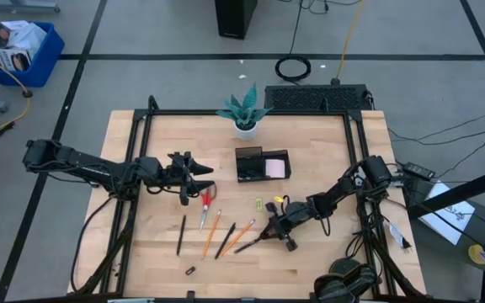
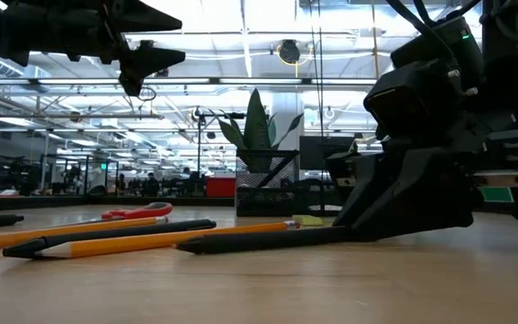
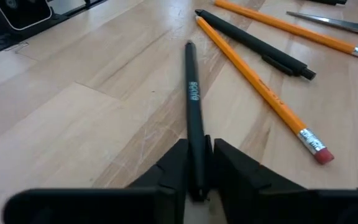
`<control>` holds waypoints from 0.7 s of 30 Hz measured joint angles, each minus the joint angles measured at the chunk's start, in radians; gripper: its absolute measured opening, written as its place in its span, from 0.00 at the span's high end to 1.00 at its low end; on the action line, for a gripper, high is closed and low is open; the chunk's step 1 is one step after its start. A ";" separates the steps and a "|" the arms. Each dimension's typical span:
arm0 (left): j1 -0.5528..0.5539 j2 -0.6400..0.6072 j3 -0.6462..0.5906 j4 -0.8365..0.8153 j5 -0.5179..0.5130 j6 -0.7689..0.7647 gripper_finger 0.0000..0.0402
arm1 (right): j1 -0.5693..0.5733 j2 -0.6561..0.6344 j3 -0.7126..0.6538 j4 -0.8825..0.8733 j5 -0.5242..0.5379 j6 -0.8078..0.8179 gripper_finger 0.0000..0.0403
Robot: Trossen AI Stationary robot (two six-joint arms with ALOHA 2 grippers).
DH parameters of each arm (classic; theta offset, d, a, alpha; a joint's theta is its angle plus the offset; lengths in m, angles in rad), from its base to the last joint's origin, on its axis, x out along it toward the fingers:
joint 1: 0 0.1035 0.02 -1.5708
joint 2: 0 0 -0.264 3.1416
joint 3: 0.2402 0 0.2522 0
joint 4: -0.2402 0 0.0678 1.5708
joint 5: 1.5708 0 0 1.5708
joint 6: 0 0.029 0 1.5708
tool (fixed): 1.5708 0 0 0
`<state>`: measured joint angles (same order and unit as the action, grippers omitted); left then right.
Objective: Pick and place office supplies into organizer
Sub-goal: Put the black pen into the black desk organizer
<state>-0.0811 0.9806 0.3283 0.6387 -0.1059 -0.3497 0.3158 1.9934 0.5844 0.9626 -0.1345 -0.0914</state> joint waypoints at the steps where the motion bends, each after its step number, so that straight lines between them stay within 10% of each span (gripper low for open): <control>1: 0.000 0.000 0.000 0.000 0.000 0.000 0.40 | 0.000 0.000 0.000 0.001 0.000 0.000 0.87; 21: 0.000 0.000 0.000 -0.087 0.011 -0.311 0.40 | 0.000 -0.016 -0.004 0.110 0.003 0.022 0.90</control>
<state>-0.0811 0.9806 0.3279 0.5517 -0.0950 -0.6612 0.3157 1.9777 0.5804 1.0727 -0.1314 -0.0695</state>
